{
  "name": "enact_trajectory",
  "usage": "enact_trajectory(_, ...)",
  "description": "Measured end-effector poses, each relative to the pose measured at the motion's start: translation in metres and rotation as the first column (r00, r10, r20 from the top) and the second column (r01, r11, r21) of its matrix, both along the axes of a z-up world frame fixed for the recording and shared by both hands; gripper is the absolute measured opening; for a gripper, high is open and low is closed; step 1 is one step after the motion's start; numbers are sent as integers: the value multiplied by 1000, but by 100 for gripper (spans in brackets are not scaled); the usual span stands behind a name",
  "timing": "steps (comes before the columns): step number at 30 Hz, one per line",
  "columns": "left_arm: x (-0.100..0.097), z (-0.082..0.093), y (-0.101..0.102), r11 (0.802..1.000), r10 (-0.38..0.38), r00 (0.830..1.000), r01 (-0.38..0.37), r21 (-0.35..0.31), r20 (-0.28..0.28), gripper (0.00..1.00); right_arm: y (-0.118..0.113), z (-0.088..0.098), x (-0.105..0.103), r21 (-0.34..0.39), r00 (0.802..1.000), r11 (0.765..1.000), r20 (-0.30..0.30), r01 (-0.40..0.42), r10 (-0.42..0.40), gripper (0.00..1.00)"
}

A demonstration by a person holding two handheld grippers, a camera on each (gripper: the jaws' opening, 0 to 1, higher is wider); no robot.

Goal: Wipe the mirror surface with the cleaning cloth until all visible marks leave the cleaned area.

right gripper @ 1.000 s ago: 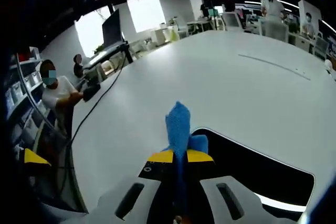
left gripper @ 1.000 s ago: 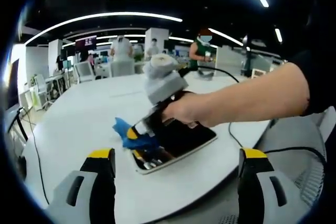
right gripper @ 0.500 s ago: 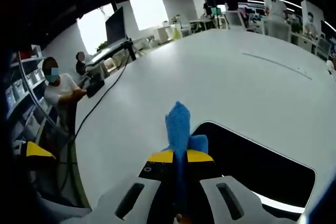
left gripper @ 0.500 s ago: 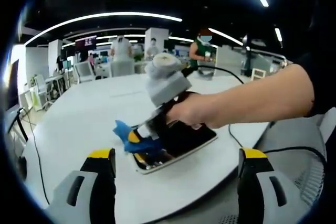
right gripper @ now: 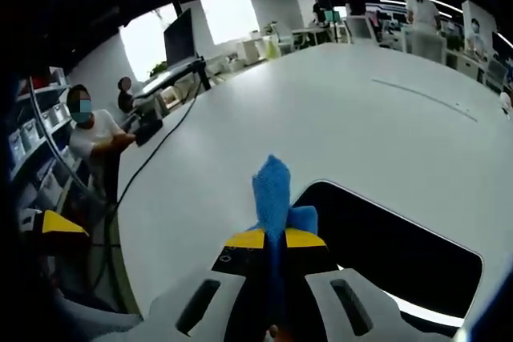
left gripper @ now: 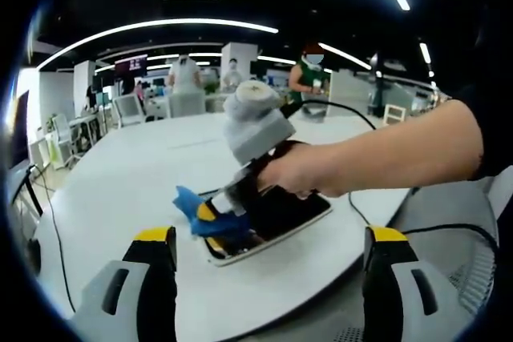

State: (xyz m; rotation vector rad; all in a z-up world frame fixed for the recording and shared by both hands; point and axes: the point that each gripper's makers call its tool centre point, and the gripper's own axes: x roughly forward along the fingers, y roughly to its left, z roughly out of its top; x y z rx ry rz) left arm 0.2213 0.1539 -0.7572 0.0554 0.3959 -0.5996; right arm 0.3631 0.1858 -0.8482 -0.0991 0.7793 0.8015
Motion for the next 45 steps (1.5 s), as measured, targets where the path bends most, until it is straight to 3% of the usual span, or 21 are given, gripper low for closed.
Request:
enact_trajectory(3, 0, 0, 0, 1000, 0, 1000, 0, -1, 0, 98, 1, 0, -1, -9, 1000, 1000, 6, -8, 8, 1)
enact_trajectory(6, 0, 0, 0, 1000, 2, 1000, -2, 0, 2, 98, 0, 0, -1, -64, 997, 997, 45, -52, 55, 1)
enact_trajectory(20, 1, 1, 1, 1000, 14, 1000, -14, -4, 6, 98, -2, -1, -5, -111, 991, 989, 81, -100, 110, 1)
enact_trajectory(45, 1, 1, 0, 1000, 9, 1000, -9, -6, 4, 97, -29, 1, -3, -90, 996, 994, 64, -61, 67, 0)
